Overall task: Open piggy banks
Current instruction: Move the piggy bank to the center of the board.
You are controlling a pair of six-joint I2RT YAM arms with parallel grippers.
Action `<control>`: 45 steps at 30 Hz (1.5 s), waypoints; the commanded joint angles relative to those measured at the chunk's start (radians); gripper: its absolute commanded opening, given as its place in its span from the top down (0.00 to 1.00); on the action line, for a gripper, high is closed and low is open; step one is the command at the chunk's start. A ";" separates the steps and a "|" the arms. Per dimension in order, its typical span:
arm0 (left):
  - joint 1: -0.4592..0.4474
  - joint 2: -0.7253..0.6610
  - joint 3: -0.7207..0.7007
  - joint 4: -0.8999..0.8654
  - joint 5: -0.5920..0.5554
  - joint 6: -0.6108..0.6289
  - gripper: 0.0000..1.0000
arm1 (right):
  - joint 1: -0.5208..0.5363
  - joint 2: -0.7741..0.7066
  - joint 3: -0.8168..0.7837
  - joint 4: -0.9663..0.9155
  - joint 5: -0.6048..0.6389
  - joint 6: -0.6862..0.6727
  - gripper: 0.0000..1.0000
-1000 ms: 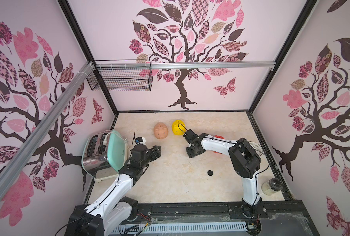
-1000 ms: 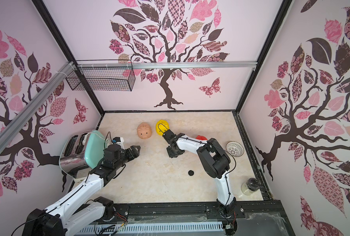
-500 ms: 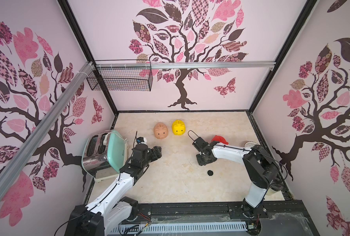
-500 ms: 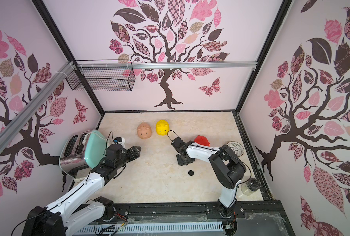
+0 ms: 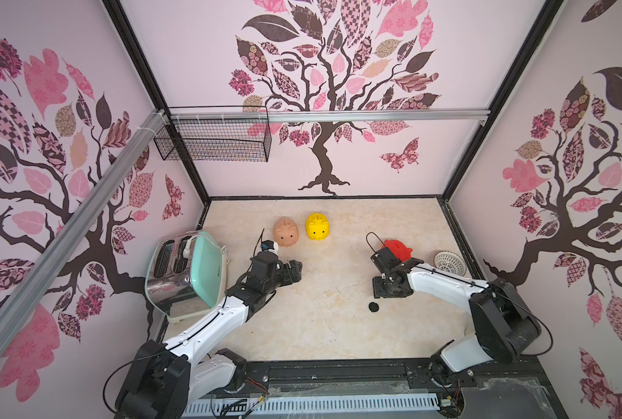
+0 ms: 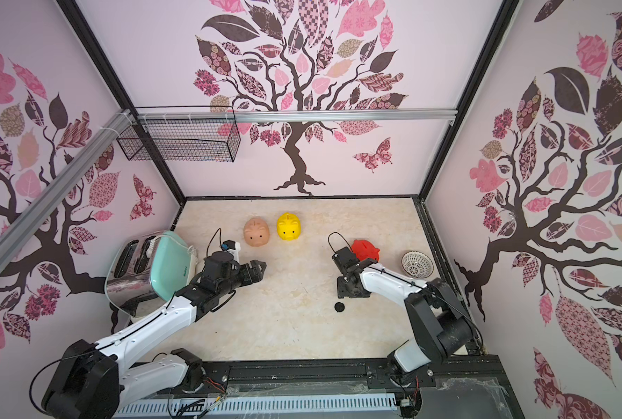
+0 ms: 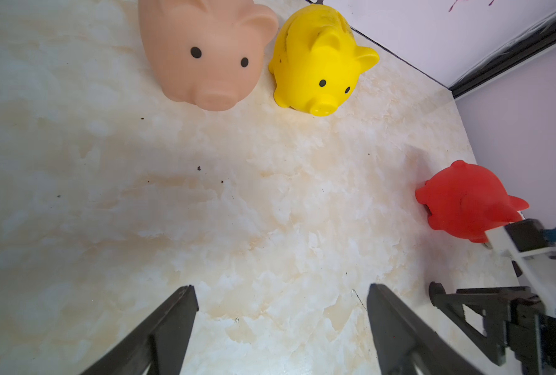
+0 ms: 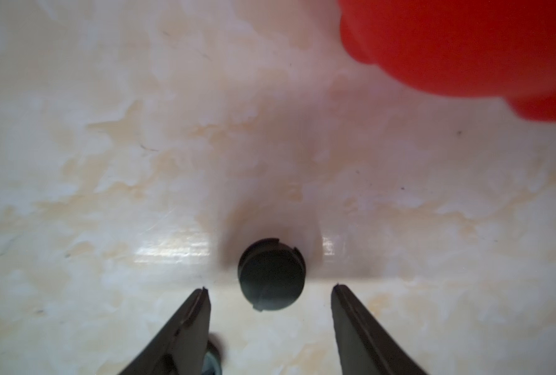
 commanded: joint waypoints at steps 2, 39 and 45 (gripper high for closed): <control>-0.023 0.058 0.050 0.051 0.042 0.007 0.11 | -0.020 -0.194 0.036 0.024 0.014 0.008 0.34; -0.142 0.276 0.261 -0.022 -0.008 0.023 0.06 | -0.163 0.121 0.101 0.374 -0.408 0.056 0.44; -0.141 0.311 0.299 -0.049 -0.013 0.036 0.05 | -0.059 0.031 0.060 0.448 -0.460 0.099 0.35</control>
